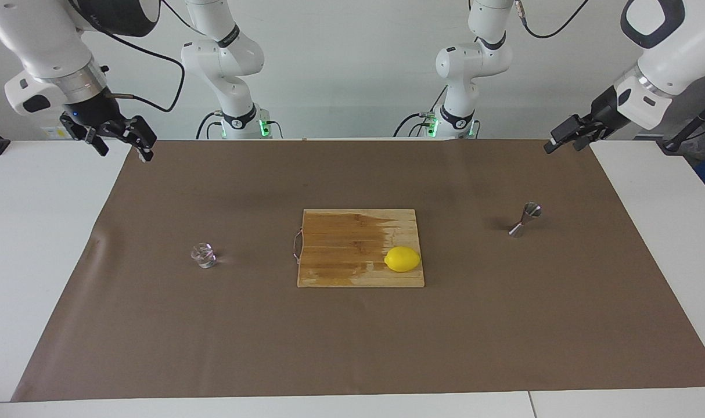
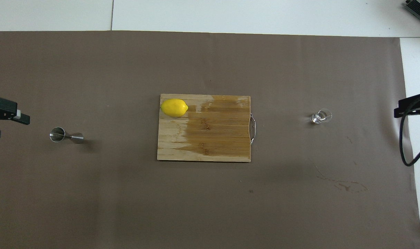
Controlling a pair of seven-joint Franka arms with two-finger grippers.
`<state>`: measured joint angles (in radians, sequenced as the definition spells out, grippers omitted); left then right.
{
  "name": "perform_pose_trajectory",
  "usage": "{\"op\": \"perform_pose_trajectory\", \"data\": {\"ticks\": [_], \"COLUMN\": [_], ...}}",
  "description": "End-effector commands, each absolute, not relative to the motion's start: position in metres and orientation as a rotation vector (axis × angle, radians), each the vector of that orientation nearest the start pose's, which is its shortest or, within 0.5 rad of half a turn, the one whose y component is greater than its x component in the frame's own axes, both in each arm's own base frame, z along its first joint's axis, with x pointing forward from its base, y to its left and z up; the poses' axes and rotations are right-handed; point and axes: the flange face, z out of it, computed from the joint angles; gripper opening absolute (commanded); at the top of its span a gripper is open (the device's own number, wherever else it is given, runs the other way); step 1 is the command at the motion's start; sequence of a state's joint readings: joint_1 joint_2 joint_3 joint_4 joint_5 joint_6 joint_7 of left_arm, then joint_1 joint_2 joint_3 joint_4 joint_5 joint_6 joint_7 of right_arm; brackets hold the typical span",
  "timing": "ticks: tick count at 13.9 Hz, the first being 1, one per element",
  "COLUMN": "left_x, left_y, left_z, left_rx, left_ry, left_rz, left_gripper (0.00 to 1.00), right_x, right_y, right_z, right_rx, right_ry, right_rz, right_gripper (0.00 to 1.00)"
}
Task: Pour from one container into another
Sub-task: 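Open the left gripper and move it toward the small metal cup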
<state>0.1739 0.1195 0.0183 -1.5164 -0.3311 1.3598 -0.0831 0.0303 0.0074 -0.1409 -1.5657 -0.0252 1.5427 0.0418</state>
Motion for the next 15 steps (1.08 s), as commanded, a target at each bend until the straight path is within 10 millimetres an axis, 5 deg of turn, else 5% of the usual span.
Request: {"op": "perform_pose_trajectory", "data": {"ticks": [1, 5, 10, 15], "left_x": [0.585, 0.595, 0.587, 0.564], "left_y": [0.090, 0.112, 0.169, 0.175], "left_z": [0.549, 0.515, 0.462, 0.447], "left_rx": [-3.501, -3.580, -3.481, -3.419], "left_ry": [-0.531, -0.778, -1.293, -1.426], "left_rz": [0.601, 0.776, 1.192, 1.322], "left_gripper": [1.00, 1.00, 1.00, 1.00], "right_x": [0.557, 0.557, 0.559, 0.559], "right_y": [-0.057, -0.059, -0.053, -0.052], "right_z": [0.620, 0.624, 0.625, 0.624], "right_rx": [-3.146, -3.146, -3.144, -3.142], "right_ry": [0.232, 0.235, 0.208, 0.222], "right_rz": [0.036, 0.012, 0.005, 0.010], "right_gripper": [1.00, 1.00, 1.00, 1.00]}}
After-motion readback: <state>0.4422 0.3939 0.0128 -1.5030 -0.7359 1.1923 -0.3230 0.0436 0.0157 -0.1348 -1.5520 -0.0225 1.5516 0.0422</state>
